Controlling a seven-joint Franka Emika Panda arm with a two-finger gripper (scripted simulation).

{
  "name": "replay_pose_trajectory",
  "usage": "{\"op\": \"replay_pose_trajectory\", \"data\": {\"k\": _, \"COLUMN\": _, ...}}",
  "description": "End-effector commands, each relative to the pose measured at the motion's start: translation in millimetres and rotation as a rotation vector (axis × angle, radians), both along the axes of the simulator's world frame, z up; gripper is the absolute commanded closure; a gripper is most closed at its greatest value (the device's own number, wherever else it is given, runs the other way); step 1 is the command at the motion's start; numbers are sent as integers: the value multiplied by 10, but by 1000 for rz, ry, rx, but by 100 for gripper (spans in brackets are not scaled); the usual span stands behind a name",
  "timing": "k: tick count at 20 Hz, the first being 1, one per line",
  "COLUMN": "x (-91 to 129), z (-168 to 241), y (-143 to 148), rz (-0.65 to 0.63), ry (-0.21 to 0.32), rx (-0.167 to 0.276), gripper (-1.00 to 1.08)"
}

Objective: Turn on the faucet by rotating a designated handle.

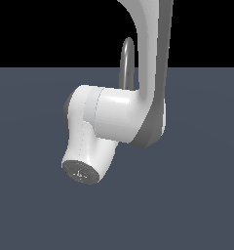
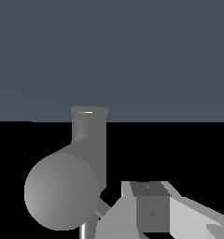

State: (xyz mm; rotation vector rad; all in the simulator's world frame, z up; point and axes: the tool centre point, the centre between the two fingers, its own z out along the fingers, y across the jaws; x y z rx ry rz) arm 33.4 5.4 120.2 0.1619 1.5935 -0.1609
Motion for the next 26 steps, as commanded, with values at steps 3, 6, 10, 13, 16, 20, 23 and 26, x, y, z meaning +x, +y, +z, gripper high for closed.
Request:
{"op": "replay_pose_trajectory", "data": {"k": 3, "x": -5, "z": 287, "y": -56, "rz": -4, "ry": -28, "rx": -2, "gripper": 108}}
{"op": "replay_pose_trajectory", "data": {"k": 6, "x": -26, "z": 128, "y": -128, "rz": -4, "ry": 0, "rx": 0, "gripper": 108}}
{"op": "replay_pose_trajectory", "data": {"k": 10, "x": -52, "z": 255, "y": -265, "rz": -4, "ry": -11, "rx": -1, "gripper": 108}}
{"op": "replay_pose_trajectory", "data": {"k": 13, "x": -72, "z": 351, "y": -367, "rz": -4, "ry": -19, "rx": -1, "gripper": 108}}
{"op": "replay_pose_trajectory", "data": {"k": 16, "x": -93, "z": 446, "y": -469, "rz": -4, "ry": -27, "rx": -1, "gripper": 108}}
{"op": "replay_pose_trajectory", "data": {"k": 20, "x": -102, "z": 273, "y": -352, "rz": 5, "ry": -5, "rx": 14, "gripper": 108}}
{"op": "replay_pose_trajectory", "data": {"k": 23, "x": -124, "z": 266, "y": -502, "rz": 3, "ry": -11, "rx": 10, "gripper": 108}}
{"op": "replay_pose_trajectory", "data": {"k": 26, "x": -147, "z": 260, "y": -653, "rz": 0, "ry": -18, "rx": 5, "gripper": 108}}
